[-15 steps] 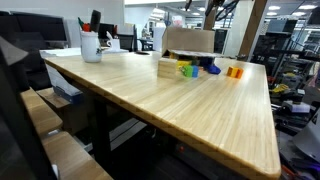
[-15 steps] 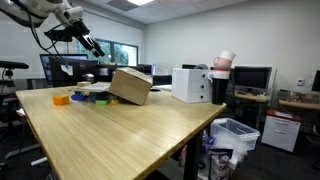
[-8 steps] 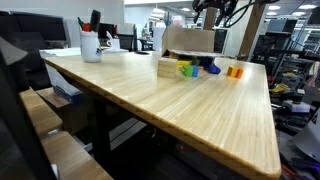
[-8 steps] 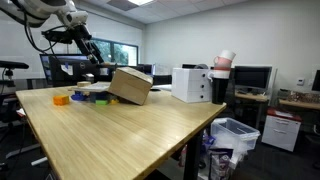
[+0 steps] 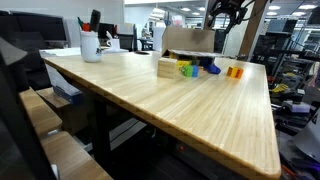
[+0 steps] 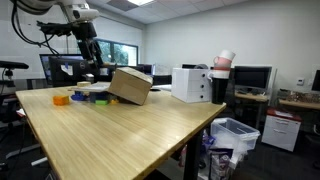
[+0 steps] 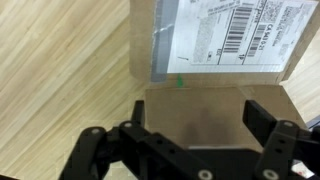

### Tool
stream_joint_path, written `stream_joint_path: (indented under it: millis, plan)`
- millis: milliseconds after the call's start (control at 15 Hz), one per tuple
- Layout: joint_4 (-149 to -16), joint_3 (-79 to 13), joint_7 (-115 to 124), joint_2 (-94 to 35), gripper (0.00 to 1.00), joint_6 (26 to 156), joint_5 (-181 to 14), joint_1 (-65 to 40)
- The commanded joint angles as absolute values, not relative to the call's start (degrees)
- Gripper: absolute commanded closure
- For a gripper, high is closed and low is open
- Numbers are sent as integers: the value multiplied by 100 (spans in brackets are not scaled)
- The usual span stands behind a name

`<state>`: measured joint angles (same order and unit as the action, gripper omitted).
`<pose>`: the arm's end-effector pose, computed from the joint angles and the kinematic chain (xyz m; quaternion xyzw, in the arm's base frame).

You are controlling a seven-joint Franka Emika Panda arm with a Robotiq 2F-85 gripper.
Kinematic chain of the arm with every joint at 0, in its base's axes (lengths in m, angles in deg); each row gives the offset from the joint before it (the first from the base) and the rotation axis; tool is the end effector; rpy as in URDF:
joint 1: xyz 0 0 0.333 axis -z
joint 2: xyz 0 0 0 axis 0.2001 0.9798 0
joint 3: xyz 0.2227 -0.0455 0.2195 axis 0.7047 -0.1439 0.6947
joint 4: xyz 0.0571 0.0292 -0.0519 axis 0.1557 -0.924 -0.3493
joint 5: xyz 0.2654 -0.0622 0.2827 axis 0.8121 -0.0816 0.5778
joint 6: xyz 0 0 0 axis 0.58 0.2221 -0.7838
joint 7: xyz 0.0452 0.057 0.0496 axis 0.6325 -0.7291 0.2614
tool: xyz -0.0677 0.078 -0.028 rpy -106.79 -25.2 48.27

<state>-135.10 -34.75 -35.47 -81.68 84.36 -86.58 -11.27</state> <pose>0.3881 -0.0470 0.5152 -0.9025 0.3987 -0.1576 0.0414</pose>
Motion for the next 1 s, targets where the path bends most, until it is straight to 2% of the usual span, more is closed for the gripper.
stream_joint_path:
  millis: [0,933]
  plan:
    - [-13593,-3646,-2568,-8278,0,8270,-7983,-830]
    - [-13414,-3872,-1238,-7868,0,7731,-6851,-358]
